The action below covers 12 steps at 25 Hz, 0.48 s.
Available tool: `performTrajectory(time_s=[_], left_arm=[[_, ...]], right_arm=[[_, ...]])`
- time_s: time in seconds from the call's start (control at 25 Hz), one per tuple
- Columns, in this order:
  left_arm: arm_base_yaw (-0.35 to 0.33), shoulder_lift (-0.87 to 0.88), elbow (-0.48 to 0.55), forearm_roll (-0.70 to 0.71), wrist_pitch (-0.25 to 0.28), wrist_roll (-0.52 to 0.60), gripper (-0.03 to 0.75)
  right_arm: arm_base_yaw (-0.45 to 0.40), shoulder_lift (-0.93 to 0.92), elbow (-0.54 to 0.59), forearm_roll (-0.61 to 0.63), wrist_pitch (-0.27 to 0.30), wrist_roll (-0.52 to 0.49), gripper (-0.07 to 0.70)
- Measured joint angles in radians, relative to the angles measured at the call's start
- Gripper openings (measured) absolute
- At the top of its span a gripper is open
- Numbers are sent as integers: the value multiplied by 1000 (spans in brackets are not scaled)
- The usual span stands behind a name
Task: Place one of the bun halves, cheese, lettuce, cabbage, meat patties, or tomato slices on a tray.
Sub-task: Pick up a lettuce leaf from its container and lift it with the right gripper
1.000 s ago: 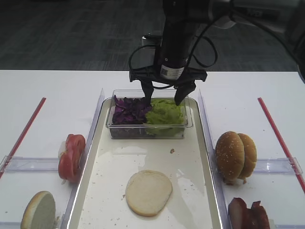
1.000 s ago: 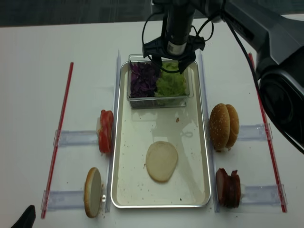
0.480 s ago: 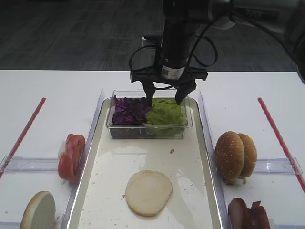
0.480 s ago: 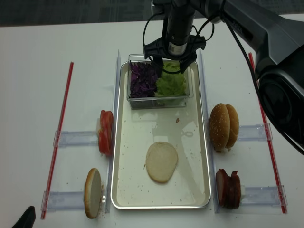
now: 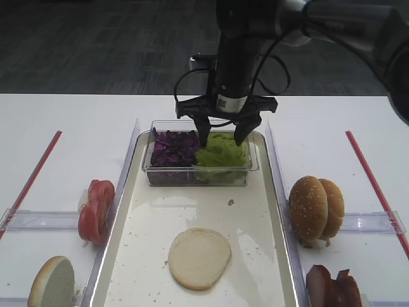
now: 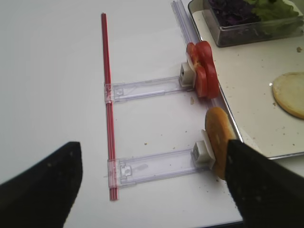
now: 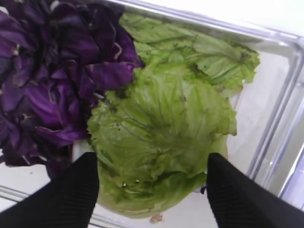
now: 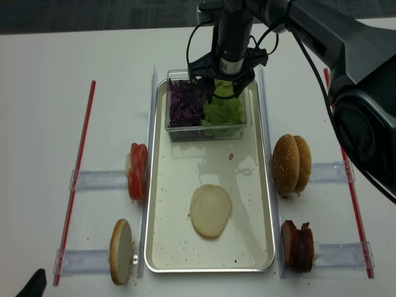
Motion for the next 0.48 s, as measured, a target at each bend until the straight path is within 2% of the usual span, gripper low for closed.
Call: performTrajectory(time_s=[0.48], left_arm=[[0, 0, 0, 0, 0, 0, 565]], right_arm=[[0, 67, 0, 3, -9, -17, 509]])
